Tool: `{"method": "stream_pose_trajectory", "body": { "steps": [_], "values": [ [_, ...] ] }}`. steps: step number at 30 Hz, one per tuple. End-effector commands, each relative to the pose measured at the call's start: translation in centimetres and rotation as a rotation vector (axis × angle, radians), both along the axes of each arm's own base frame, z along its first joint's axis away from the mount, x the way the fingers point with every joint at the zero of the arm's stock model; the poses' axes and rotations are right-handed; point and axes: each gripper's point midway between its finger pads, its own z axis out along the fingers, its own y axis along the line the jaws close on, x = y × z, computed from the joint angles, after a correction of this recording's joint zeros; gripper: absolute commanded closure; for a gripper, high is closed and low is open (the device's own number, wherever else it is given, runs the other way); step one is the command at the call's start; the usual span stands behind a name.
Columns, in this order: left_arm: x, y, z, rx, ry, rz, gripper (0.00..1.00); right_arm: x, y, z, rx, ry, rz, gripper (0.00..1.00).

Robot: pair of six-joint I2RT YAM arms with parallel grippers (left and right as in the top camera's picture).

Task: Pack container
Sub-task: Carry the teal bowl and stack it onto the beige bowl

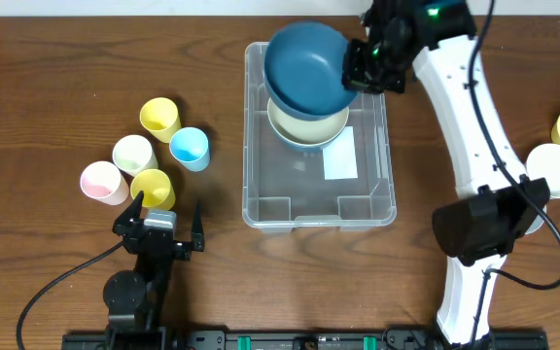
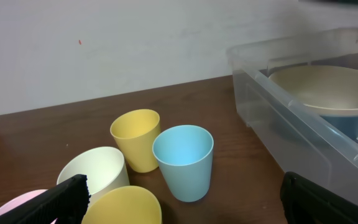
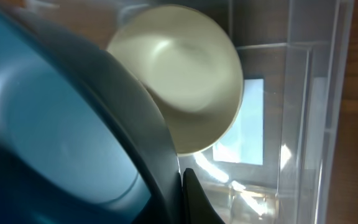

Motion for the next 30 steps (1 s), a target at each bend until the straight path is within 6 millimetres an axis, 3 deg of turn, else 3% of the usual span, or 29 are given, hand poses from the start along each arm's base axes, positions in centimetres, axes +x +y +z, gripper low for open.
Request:
{"method": "stream_pose_trajectory", "body": {
  "steps": [1,6,13,17,19,21,25,28,30],
  "values": [
    [-0.1,-0.1,-1.5,0.008,0.043,-0.011,0.02,0.0,-0.6,-2.2,-0.039,0.034,-0.044,0.98],
    [-0.1,-0.1,-1.5,0.008,0.043,-0.011,0.02,0.6,-0.3,-5.2,-0.035,0.038,-0.042,0.96],
    [-0.1,-0.1,-1.5,0.008,0.043,-0.011,0.02,0.9,0.1,-7.4,-0.015,0.04,-0.048,0.91],
    [-0.1,-0.1,-1.5,0.008,0.043,-0.011,0.02,0.9,0.1,-8.4,-0.015,0.046,-0.052,0.69],
    [-0.1,-0.1,-1.5,0.008,0.043,-0.011,0.02,0.8,0.0,-8.7,-0.016,0.051,-0.054,0.53],
    [-0.1,-0.1,-1.5,0.008,0.043,-0.011,0.02,0.8,0.0,-8.7,-0.016,0.051,-0.054,0.45],
    [-0.1,-0.1,-1.5,0.008,0.043,-0.011,0.02,1.5,0.1,-8.0,-0.009,0.015,-0.043,0.44],
    [-0.1,-0.1,-1.5,0.008,0.043,-0.011,0.02,2.7,0.0,-4.9,-0.006,-0.06,0.0,0.41],
    [-0.1,-0.1,-1.5,0.008,0.043,-0.011,0.02,3.1,-0.4,-2.2,-0.013,-0.112,0.034,0.3]
  ]
}}
